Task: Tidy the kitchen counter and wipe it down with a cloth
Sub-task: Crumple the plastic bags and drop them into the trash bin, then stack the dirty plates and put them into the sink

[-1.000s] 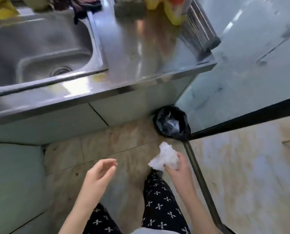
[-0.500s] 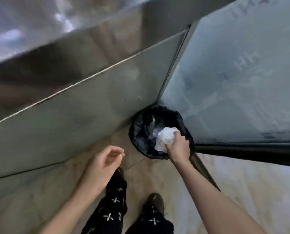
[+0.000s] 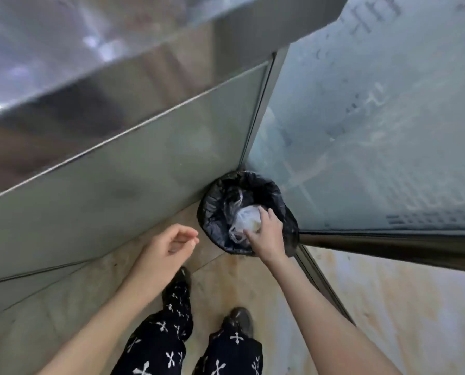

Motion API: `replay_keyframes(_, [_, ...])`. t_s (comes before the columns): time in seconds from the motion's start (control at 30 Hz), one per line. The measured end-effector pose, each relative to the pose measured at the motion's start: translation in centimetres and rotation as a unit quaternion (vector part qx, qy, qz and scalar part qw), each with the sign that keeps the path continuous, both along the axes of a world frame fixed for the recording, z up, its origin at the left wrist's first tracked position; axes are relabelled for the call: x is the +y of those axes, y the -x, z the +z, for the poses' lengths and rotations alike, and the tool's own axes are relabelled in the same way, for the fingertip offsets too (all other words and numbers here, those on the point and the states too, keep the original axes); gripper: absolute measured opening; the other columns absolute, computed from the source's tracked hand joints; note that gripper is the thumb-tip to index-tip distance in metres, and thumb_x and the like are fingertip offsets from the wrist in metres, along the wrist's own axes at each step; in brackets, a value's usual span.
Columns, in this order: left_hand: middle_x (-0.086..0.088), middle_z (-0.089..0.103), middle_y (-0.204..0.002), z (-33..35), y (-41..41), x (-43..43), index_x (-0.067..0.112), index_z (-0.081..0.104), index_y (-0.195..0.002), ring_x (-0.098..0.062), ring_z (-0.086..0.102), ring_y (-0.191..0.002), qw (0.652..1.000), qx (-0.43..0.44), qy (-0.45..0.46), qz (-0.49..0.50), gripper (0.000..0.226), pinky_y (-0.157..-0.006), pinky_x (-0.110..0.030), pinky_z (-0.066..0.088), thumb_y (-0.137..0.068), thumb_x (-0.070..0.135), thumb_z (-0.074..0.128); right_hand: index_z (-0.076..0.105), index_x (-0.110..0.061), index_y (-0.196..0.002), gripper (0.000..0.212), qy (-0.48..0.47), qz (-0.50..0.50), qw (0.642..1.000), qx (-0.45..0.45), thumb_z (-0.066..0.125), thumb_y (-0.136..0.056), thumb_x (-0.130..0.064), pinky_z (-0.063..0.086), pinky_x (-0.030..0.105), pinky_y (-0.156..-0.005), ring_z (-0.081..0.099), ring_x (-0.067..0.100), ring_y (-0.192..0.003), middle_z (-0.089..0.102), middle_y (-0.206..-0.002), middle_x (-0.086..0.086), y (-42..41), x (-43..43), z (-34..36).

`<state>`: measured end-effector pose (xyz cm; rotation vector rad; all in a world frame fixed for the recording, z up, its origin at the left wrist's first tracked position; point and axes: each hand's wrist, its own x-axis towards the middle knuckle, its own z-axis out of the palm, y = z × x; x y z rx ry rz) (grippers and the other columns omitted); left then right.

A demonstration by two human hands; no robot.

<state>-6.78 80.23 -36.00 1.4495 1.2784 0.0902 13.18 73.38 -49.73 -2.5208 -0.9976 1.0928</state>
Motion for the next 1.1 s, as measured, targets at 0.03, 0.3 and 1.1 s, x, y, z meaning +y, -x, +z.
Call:
replay_keyframes(0.03, [0.007,0.068,-0.096,2.4,-0.2,-0.4,0.024,0.061,-0.093,-0.002,0.061,-0.093,1.0,-0.004,0.009,0.0,0.014,-0.08,-0.012,0.045,-0.088,0.012,0.058,0.045,-0.006,-0.132,0.054,-0.037,-0.039,0.998,0.02,0.063,-0.085,-0.027,0.033,0.031,-0.1,0.042,0.03,-0.125,0.047,-0.135,0.019,0.4,-0.6,3.4])
replay_keyframes(0.3, [0.007,0.068,-0.095,26.0,2.6,-4.4,0.02,0.062,-0.096,0.001,0.062,-0.088,0.998,-0.036,-0.043,0.012,0.011,-0.084,-0.013,0.047,-0.089,0.013,0.057,0.064,-0.012,-0.103,0.016,-0.127,-0.102,0.977,0.141,0.056,-0.089,-0.011,0.038,0.005,-0.072,0.056,0.008,-0.096,0.064,-0.103,-0.002,5.6,-7.3,33.6])
replay_keyframes(1.1, [0.01,0.071,-0.089,41.5,14.9,-45.0,0.029,0.068,-0.079,-0.005,0.065,-0.083,0.62,-0.019,-0.158,0.768,0.026,-0.076,-0.008,0.047,-0.083,0.004,0.06,0.061,-0.024,-0.098,0.01,-0.059,0.66,0.677,0.32,0.058,-0.09,-0.019,0.046,0.014,-0.077,0.059,-0.002,-0.091,0.065,-0.097,-0.015,26.2,-18.4,53.6])
